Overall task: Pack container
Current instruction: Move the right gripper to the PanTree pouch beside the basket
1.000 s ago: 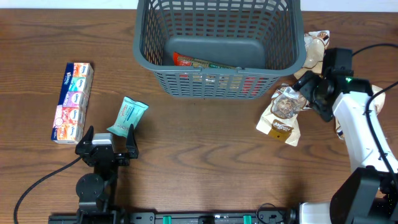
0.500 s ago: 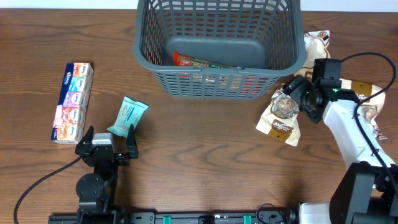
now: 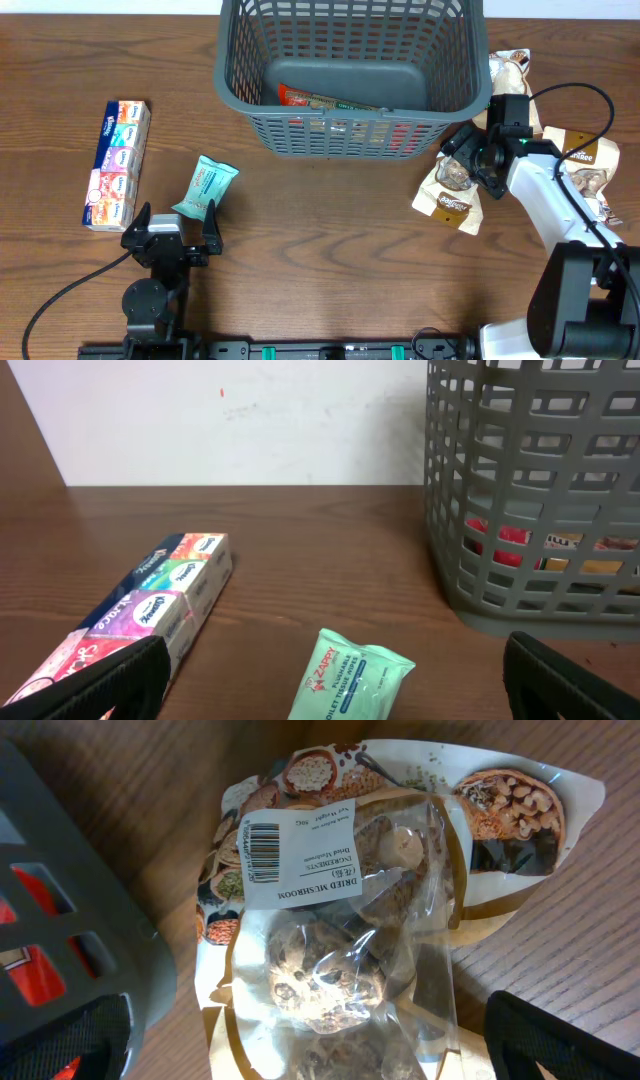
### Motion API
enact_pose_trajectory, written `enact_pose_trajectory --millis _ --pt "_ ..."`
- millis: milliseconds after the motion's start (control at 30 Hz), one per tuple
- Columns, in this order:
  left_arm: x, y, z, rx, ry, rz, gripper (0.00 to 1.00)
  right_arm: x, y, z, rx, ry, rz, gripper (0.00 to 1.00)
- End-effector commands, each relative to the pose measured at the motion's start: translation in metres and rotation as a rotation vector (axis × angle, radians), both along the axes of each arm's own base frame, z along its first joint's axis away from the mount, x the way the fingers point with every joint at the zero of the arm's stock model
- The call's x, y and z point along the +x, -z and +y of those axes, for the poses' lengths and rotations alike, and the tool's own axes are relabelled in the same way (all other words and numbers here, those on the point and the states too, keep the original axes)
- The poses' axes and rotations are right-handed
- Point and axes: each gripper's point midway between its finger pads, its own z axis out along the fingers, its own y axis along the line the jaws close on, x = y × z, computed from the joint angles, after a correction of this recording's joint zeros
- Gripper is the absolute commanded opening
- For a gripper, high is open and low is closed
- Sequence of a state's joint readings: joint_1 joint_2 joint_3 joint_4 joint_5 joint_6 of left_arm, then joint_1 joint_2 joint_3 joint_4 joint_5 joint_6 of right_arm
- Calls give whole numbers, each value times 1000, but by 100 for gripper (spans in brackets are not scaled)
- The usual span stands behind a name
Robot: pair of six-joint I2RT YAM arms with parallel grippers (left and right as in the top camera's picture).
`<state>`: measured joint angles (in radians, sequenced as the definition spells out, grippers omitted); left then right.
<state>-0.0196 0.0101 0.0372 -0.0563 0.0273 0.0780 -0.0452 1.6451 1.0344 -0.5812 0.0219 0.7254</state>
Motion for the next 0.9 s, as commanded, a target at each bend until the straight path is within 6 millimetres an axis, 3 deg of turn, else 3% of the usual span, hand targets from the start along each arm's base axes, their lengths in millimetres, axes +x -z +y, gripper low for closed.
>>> enact_pose_trajectory --millis 0,267,533,867 --pt "0 17 -3 -6 15 38 99 -4 13 1 -9 6 37 97" --pt "0 17 -3 -6 15 38 99 -18 20 -11 -68 48 103 99" --pt "0 17 -3 -6 15 38 99 -24 25 -11 -68 47 126 99" --pt "0 17 -3 -6 15 38 99 -37 52 -9 -60 44 130 99"
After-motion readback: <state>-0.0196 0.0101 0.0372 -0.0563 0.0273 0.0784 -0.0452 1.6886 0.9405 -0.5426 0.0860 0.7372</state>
